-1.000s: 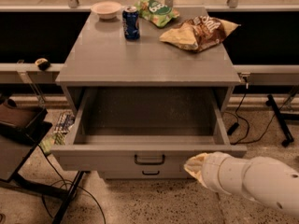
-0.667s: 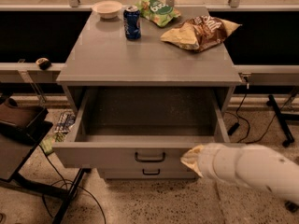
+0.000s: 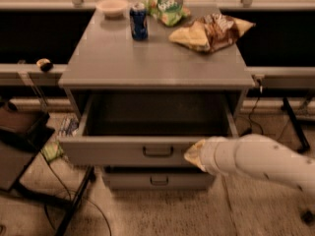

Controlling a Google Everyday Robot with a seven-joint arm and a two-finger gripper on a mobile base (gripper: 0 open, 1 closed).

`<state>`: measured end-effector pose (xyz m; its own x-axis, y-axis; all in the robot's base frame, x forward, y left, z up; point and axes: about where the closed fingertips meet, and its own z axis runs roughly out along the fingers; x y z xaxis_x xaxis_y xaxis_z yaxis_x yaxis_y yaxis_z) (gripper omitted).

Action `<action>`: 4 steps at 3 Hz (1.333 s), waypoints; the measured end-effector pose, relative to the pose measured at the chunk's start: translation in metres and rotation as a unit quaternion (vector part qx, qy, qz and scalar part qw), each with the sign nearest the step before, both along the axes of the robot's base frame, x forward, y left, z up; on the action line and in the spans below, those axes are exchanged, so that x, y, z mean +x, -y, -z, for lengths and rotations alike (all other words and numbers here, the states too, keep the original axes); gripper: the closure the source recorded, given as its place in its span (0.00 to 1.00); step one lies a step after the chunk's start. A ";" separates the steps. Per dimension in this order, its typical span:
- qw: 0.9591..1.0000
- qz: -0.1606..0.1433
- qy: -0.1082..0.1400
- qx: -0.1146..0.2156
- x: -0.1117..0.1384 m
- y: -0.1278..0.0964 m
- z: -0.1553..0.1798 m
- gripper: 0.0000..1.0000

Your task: Close top drawer

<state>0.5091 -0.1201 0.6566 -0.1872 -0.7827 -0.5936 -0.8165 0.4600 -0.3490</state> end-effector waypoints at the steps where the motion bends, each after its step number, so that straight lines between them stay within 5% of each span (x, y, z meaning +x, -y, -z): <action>1: 1.000 0.000 0.000 0.000 0.000 0.000 0.000 1.00; 4: 1.000 -0.010 0.000 -0.006 0.056 -0.013 0.002 1.00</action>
Offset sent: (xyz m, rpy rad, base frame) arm 0.2582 0.0555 -0.0155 -0.0385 0.0059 0.0968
